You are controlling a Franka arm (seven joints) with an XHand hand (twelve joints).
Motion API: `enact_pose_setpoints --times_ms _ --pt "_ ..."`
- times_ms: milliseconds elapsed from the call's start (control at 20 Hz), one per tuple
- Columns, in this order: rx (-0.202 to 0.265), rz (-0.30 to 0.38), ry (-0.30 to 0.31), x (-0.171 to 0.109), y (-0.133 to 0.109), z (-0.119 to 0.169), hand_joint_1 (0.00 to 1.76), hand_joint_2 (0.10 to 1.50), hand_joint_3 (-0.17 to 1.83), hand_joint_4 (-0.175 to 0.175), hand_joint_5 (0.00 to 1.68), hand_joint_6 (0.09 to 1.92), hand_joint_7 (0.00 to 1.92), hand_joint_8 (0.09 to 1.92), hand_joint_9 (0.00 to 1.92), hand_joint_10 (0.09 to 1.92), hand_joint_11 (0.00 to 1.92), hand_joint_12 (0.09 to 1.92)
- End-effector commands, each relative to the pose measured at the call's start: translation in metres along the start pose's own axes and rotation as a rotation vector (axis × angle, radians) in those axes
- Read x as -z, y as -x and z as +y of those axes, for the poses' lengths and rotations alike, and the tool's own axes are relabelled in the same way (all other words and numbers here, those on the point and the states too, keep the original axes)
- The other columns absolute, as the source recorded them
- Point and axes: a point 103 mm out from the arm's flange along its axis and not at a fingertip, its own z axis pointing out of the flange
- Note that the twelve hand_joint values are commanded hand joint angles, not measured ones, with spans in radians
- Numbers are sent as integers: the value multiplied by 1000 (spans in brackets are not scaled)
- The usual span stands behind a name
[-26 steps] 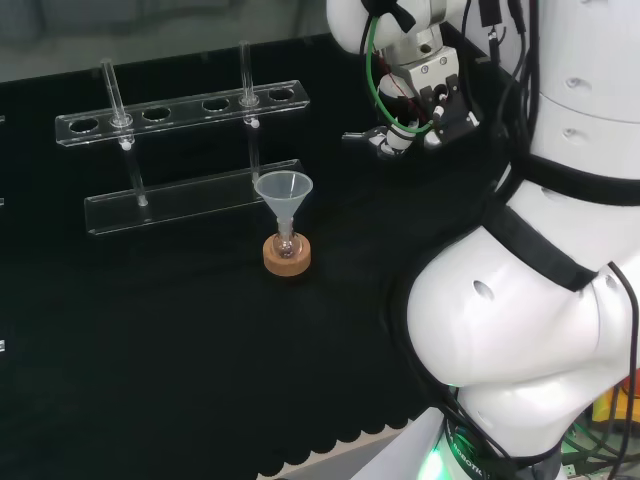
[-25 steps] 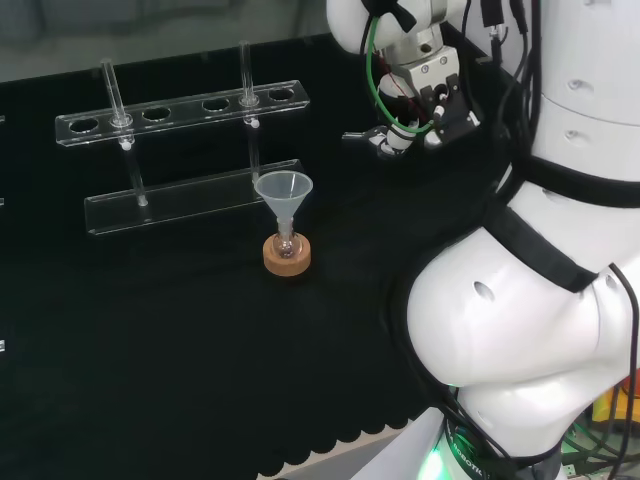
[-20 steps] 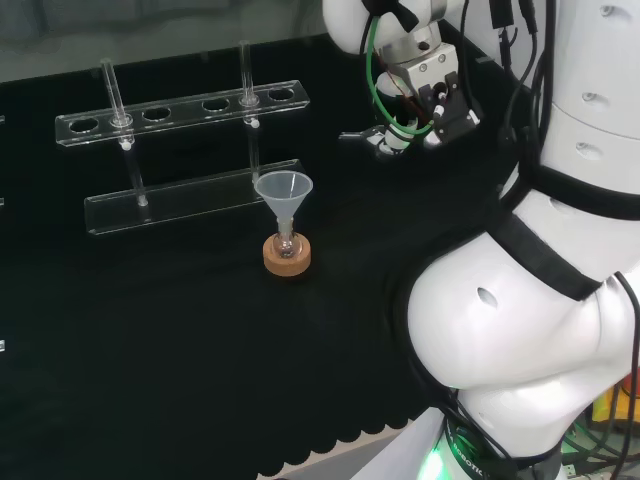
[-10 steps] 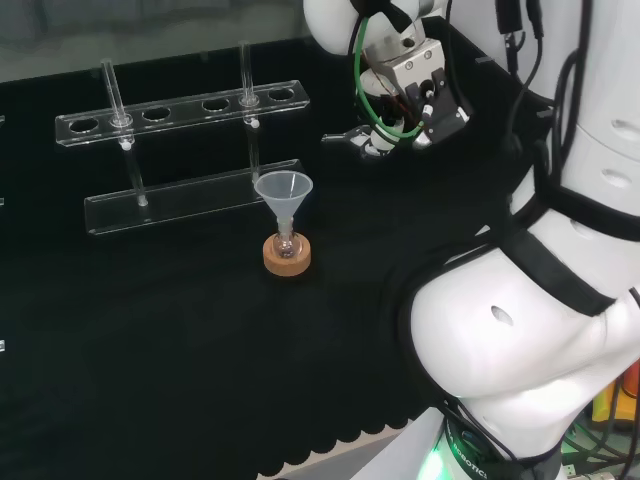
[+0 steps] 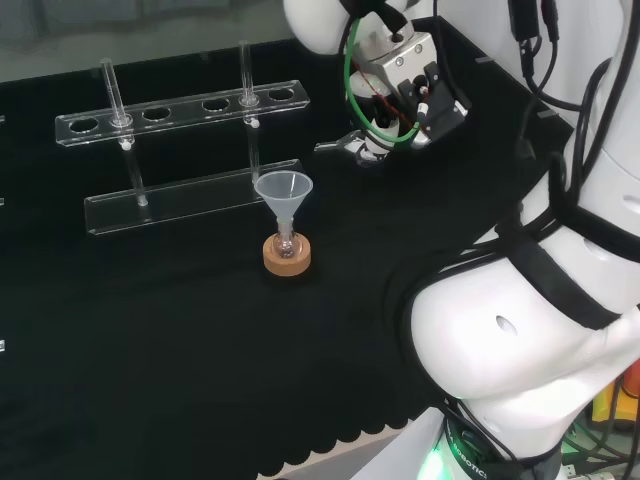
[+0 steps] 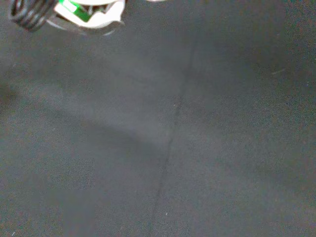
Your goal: Pour all the NaCl from the weighing funnel into the round-bottom flask.
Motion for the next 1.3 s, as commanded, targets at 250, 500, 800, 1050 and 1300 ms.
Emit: enact_pose_setpoints --times_ms 250,500,800,1050,1300 --pt "33 -64 -37 11 -14 -10 1102 679 679 175 1198 817 500 649 826 484 608 1207" --pt "44 -91 -54 18 -18 -9 1102 677 681 175 1198 817 498 649 826 483 606 1207" --pt "58 -128 -84 21 -25 -3 1102 676 683 175 1198 818 493 647 825 482 603 1208" --pt "63 -167 -109 23 -28 1 1102 675 685 175 1198 819 492 647 825 482 600 1208" --pt "63 -200 -125 23 -27 2 1102 675 686 175 1198 819 491 647 823 481 596 1209"
